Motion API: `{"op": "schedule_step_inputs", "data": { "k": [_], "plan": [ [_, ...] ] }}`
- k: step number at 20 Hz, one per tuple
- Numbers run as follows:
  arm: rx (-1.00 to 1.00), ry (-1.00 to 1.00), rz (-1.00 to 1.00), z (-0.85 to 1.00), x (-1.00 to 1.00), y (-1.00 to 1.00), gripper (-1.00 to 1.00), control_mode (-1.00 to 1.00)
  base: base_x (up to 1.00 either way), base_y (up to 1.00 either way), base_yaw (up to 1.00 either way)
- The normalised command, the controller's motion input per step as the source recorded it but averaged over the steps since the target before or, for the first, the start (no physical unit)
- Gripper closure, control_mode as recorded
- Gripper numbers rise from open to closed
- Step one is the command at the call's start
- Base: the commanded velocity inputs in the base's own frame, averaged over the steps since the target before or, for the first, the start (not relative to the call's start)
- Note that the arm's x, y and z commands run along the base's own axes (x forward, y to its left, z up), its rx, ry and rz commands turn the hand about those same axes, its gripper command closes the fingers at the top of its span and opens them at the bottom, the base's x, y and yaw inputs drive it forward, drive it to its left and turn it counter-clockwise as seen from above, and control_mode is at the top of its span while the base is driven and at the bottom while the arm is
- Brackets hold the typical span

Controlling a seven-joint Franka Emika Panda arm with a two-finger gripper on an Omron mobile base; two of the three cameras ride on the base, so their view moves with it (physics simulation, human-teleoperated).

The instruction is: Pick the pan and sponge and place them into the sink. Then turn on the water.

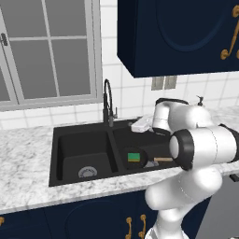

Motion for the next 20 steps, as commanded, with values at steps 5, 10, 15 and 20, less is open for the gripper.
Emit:
{"op": "schedule_step_inputs", "data": {
  "k": [5, 10, 15, 20],
  "plan": [
    [0.0, -0.04, -0.03, 0.0, 0.39, 0.0, -1.0, -1.0, 0.0, 0.0, 0.0],
    [0.0, -0.02, -0.02, 0.0, 0.4, 0.03, -1.0, -1.0, 0.0, 0.0, 0.0],
    [0.0, -0.02, -0.01, 0.0, 0.43, 0.03, -1.0, -1.0, 0.0, 0.0, 0.0],
    [0.0, -0.07, 0.0, -0.02, 0.41, 0.12, -1.0, -1.0, 0.0, 0.0, 0.0]
  ]
}}
